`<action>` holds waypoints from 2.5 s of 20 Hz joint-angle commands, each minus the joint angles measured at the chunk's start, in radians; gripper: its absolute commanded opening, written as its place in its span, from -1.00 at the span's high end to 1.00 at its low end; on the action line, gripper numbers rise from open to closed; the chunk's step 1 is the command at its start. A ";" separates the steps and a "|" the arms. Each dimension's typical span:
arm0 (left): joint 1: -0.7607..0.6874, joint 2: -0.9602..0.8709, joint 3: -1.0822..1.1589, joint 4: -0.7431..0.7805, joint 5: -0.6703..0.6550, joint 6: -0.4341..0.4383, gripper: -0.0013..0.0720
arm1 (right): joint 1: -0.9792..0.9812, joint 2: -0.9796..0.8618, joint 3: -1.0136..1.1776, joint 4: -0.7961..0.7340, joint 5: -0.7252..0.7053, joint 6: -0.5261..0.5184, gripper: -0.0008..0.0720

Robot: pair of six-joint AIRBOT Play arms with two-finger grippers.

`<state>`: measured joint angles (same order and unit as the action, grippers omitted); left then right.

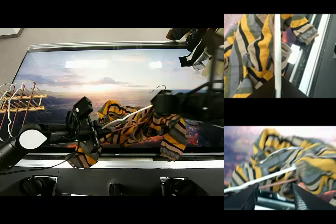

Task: Fold the clothes and pants, and hang the long-sleeved shirts on hangers.

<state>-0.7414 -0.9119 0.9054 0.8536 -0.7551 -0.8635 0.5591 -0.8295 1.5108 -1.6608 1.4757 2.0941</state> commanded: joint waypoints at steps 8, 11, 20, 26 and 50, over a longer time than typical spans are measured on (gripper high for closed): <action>0.000 -0.001 0.000 -0.002 0.005 0.000 0.90 | -0.001 -0.053 0.003 -0.589 0.306 0.240 -0.53; 0.000 -0.002 0.000 -0.002 0.005 0.000 0.90 | -0.037 -0.117 0.003 -0.540 0.245 0.314 -0.51; 0.000 -0.002 0.000 -0.002 0.005 0.000 0.90 | -1.053 -0.205 -0.002 0.677 0.369 -1.030 -0.21; 0.000 -0.002 0.000 -0.002 0.005 0.000 0.90 | -0.842 -0.261 -0.005 0.702 0.250 -1.664 -0.47; 0.193 0.006 0.001 0.108 0.026 -0.709 -0.98 | -0.544 -0.275 -0.004 0.619 0.301 -1.596 0.92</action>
<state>-0.6331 -0.9115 0.9058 0.9134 -0.7349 -1.2648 0.0147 -1.1538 1.5055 -1.0183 1.7676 0.4519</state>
